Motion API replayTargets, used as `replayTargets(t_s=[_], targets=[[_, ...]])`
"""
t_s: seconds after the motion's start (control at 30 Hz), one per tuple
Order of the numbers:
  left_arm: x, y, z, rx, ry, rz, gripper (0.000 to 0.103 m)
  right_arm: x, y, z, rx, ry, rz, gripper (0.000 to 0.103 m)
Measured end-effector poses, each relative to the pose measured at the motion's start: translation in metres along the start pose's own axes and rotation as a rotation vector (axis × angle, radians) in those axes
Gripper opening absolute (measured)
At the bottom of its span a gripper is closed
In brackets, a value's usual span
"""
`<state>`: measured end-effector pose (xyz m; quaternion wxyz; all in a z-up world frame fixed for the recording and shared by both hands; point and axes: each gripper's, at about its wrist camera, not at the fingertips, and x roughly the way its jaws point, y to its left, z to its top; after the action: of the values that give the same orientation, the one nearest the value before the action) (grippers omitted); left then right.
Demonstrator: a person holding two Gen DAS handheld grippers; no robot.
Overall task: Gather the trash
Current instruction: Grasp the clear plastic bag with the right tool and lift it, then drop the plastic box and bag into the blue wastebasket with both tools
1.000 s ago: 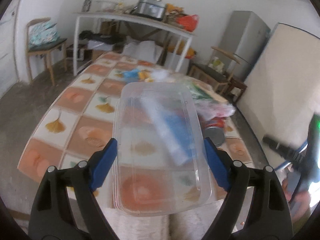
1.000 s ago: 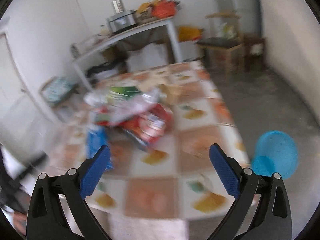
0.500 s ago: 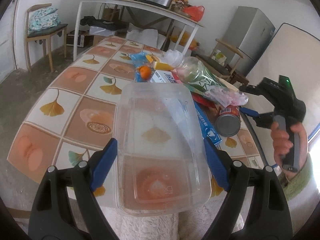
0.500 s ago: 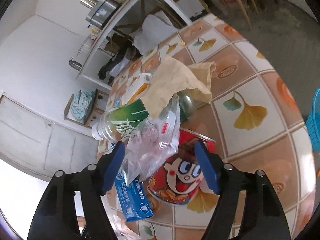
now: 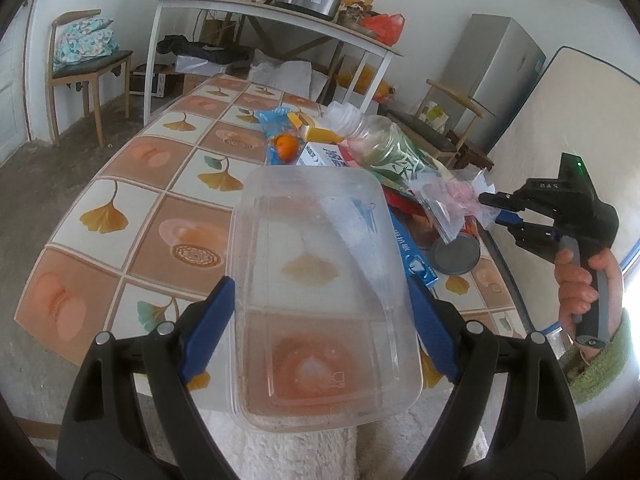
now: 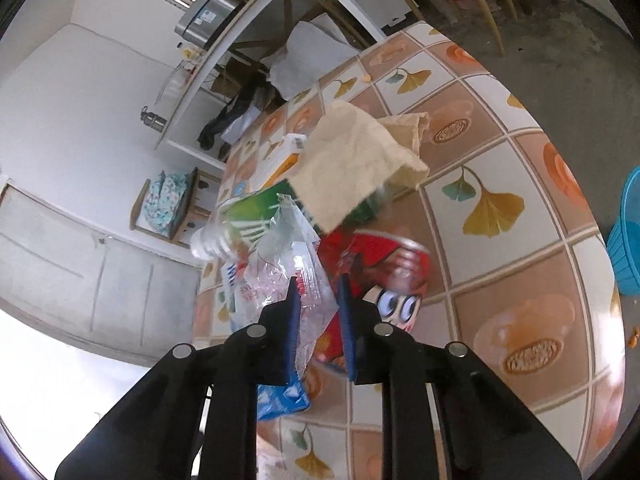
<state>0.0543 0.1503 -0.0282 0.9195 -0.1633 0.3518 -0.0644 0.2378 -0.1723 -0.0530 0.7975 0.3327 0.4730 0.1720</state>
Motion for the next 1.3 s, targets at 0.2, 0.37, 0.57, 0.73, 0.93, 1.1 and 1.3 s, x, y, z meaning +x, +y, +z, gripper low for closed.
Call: replayTargets(t_s=[0.2, 0.37, 0.57, 0.73, 0.93, 1.1, 1.3], targets=[[-0.011, -0.006, -0.002, 0.001, -0.015, 0.013, 0.081, -0.012, -0.003, -0.02, 0.041, 0.059, 0.071, 0.018], [-0.025, -0.017, -0.003, 0.017, -0.036, 0.013, 0.081, -0.032, -0.011, -0.04, 0.065, 0.087, 0.14, 0.018], [-0.038, -0.048, 0.001, 0.061, -0.062, -0.034, 0.081, -0.087, -0.03, -0.052, 0.09, 0.018, 0.213, 0.018], [-0.034, -0.102, 0.014, 0.144, -0.052, -0.139, 0.081, -0.151, -0.069, -0.056, 0.135, -0.105, 0.226, 0.018], [0.006, -0.195, 0.033, 0.263, 0.072, -0.347, 0.081, -0.234, -0.141, -0.067, 0.236, -0.307, 0.116, 0.018], [0.079, -0.298, 0.042, 0.35, 0.273, -0.487, 0.081, -0.283, -0.21, -0.078, 0.34, -0.451, -0.087, 0.018], [0.186, -0.423, 0.01, 0.487, 0.482, -0.498, 0.081, -0.288, -0.3, -0.073, 0.493, -0.472, -0.288, 0.018]])
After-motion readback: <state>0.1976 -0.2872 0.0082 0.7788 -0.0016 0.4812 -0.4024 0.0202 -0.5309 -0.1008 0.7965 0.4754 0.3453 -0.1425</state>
